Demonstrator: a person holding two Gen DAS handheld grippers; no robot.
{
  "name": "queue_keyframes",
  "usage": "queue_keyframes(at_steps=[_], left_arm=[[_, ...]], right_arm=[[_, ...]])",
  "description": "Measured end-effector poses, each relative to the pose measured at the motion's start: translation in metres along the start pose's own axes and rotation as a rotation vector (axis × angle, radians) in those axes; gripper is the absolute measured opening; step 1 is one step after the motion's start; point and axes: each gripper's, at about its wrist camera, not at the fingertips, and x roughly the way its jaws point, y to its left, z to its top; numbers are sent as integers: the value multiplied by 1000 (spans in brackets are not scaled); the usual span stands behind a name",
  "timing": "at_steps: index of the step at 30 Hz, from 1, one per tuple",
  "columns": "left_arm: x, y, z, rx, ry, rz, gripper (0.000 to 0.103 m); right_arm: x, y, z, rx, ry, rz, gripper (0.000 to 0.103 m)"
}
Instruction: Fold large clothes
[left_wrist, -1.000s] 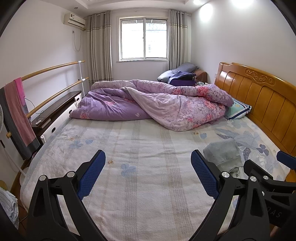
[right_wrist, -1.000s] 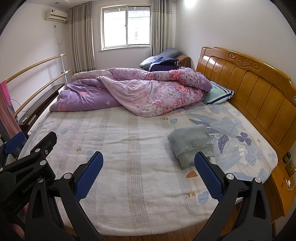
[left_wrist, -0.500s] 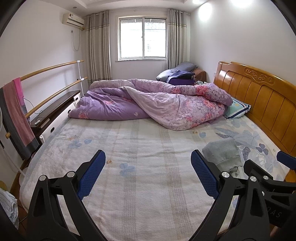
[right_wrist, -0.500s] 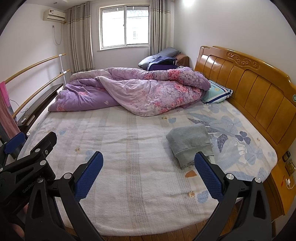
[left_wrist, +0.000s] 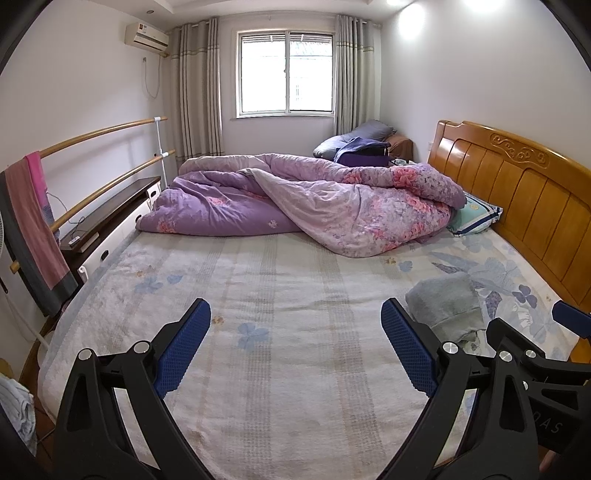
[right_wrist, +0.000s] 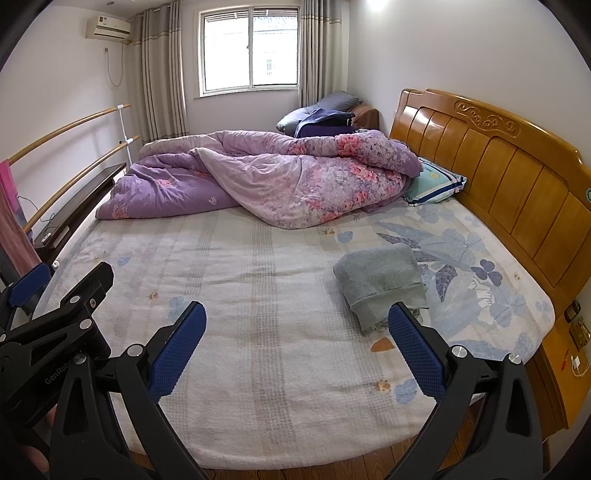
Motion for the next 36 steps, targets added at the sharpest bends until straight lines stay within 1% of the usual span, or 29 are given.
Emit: queue_keyframes(at_steps=[7,11,16,23,29,34,36], left_arm=[[8,9,-2,-13,-2,-2,94],[14,26,-4,-39,-4,-1,94],[24,55,-5,-62,-4,2,94],[33,85,-3,-88,-7,-35,94],[40,108,-4,-96,-12,-30,94],[49,142,-11,-127,6,4,94],[57,167,-19,-155,21,42,95]], right_arm=[[10,12,2,-13,-1,2,95],[17,27,4,-23,-4,11,95],[25,56,4,-55,-7,18,95],[31,83,10,-71,-2,20,95],[41,104,15,-90,0,11,95],[56,136,13,-110,6,46,95],[68,153,10,-133,11,64,95]])
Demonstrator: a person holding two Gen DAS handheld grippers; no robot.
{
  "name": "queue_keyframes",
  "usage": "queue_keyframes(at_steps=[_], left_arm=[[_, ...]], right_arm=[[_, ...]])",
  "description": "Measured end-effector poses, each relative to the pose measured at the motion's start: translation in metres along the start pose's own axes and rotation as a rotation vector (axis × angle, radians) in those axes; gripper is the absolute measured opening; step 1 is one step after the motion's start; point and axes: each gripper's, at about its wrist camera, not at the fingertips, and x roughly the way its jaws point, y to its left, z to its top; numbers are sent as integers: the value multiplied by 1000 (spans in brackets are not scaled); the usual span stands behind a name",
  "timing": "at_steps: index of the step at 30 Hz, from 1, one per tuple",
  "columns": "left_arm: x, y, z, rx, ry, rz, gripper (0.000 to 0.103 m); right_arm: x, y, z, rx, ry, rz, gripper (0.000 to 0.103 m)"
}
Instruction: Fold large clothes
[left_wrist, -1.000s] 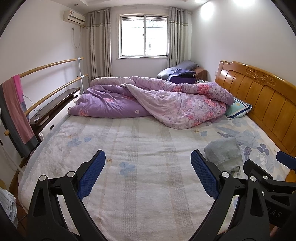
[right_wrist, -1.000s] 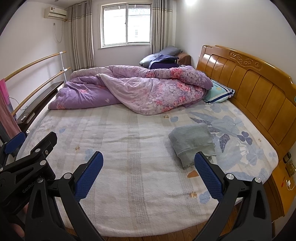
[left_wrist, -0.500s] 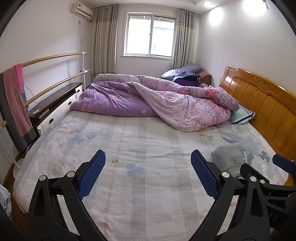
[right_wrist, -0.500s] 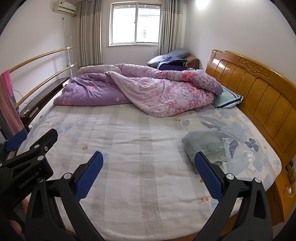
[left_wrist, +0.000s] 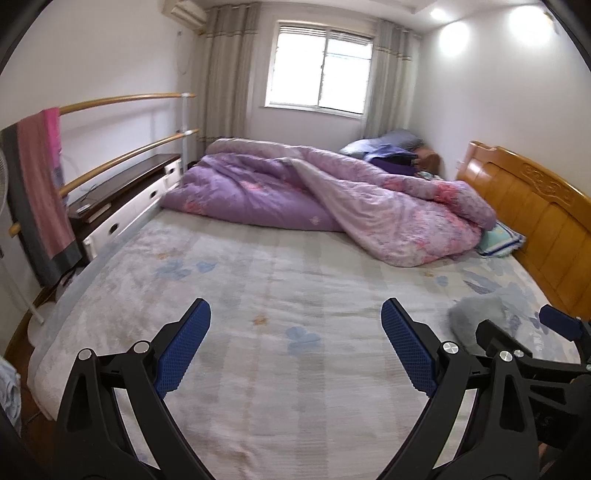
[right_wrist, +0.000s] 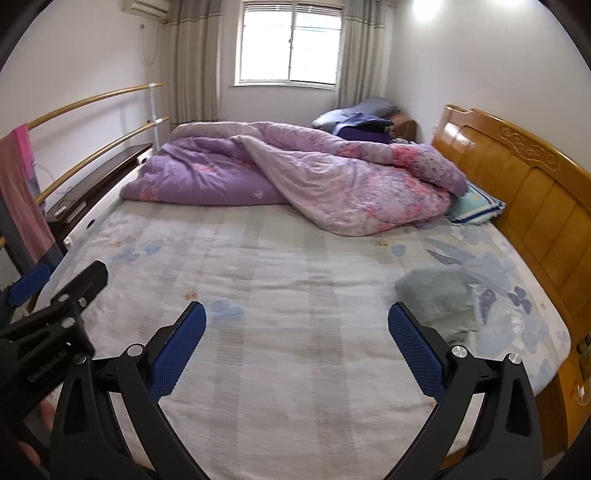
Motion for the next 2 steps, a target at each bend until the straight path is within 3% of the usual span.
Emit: queue_keyframes(at_steps=[2], left_arm=[[14,34,-6,-49,32,55,96]], right_arm=[[23,23,-4,-30,23,32,95]])
